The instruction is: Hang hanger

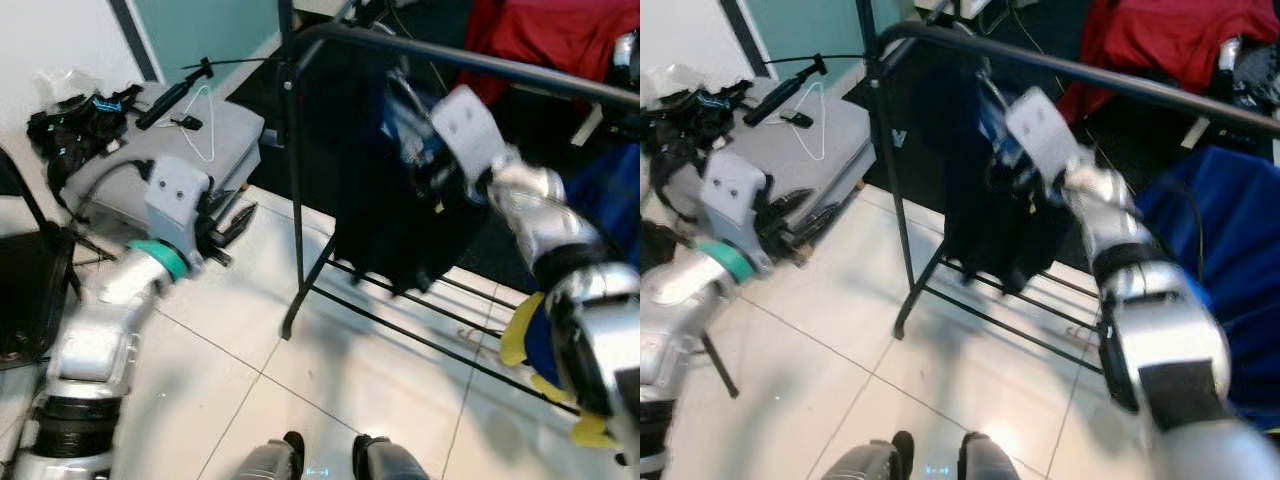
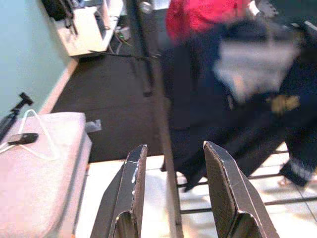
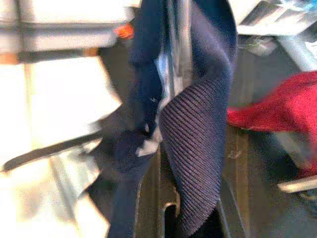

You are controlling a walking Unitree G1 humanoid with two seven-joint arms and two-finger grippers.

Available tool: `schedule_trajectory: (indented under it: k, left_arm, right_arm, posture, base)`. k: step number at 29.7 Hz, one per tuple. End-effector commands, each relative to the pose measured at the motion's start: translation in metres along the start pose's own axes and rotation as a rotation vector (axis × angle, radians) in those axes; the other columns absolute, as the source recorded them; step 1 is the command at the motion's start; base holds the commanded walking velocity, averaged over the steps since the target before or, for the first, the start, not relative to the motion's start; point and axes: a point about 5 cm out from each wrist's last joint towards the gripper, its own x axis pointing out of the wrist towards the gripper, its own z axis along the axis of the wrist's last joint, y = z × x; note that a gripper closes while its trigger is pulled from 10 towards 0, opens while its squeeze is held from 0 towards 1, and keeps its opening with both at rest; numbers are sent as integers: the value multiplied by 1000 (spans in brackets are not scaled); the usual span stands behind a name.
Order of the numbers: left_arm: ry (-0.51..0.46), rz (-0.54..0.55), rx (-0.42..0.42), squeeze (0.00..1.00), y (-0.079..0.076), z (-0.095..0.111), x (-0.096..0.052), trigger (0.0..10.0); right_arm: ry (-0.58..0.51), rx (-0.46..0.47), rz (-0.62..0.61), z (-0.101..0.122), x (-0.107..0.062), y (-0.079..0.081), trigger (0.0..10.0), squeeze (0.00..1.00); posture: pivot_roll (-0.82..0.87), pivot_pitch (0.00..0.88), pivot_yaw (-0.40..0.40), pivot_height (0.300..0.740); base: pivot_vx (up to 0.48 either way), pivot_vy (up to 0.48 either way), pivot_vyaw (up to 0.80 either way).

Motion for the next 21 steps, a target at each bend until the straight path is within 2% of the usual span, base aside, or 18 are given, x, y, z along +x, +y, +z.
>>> schedule_trajectory:
  k: [1,3,5,6,7,9,10,11,12,13,14,16,17,19,20,21]
  left_arm:
    - [4,-80,30,0,3,7,-4,10000]
    - [4,-80,30,0,3,7,-4,10000]
    - [-4,-119,53,0,6,13,-1,10000]
    - [-4,-119,53,0,6,13,-1,10000]
    - [-8,-124,56,0,6,15,1,10000]
    - [-19,-132,47,0,3,16,7,10000]
    - [-19,-132,47,0,3,16,7,10000]
    - [-23,-138,42,0,1,16,9,10000]
    - [-29,-154,28,0,-2,17,9,10000]
    - [-29,-154,28,0,-2,17,9,10000]
    - [-32,-165,18,0,-5,18,9,10000]
    - [-32,-165,18,0,-5,18,9,10000]
    - [-34,-181,3,0,-7,18,8,10000]
    - [-34,-181,3,0,-7,18,8,10000]
    - [-34,-202,-41,0,-12,19,6,10000]
    - [-34,-202,-41,0,-12,19,6,10000]
  right_arm:
    - [-79,2,98,-5,-28,13,10000,0]
    - [-79,2,98,-5,-28,13,10000,0]
    - [-63,-39,209,-16,-65,34,10000,0]
    - [-63,-39,209,-16,-65,34,10000,0]
    - [-53,-57,238,-19,-75,38,10000,0]
    - [-99,-100,293,-9,-92,36,10000,0]
    - [-99,-100,293,-9,-92,36,10000,0]
    - [-136,-119,308,0,-97,32,10000,0]
    - [-190,-137,307,17,-101,21,10000,0]
    - [-190,-137,307,17,-101,21,10000,0]
    - [-225,-147,305,28,-104,14,10000,0]
    - [-225,-147,305,28,-104,14,10000,0]
    - [-261,-137,296,39,-107,7,10000,0]
    - [-261,-137,296,39,-107,7,10000,0]
    - [-296,-66,294,50,-110,7,10000,0]
    - [-296,-66,294,50,-110,7,10000,0]
  posture:
    - [-48,114,115,740]
    - [-48,114,115,740]
    - [-71,115,120,740]
    - [-71,115,120,740]
    - [-74,115,121,740]
    - [-91,118,127,740]
    - [-91,118,127,740]
    - [-99,118,128,740]
    - [-107,117,127,740]
    - [-107,117,127,740]
    - [-107,117,127,740]
    - [-107,117,127,740]
    - [-109,115,123,740]
    - [-109,115,123,740]
    - [-111,116,119,740]
    - [-111,116,119,740]
  base:
    - [0,0,0]
    - [0,0,0]
    - [0,0,0]
    - [0,0,0]
    - [0,0,0]
    - [0,0,0]
    - [0,0,0]
    - [0,0,0]
    - [0,0,0]
    - [0,0,0]
    - [0,0,0]
    - [0,0,0]
    - [0,0,0]
    - [0,0,0]
    - [0,0,0]
    - [0,0,0]
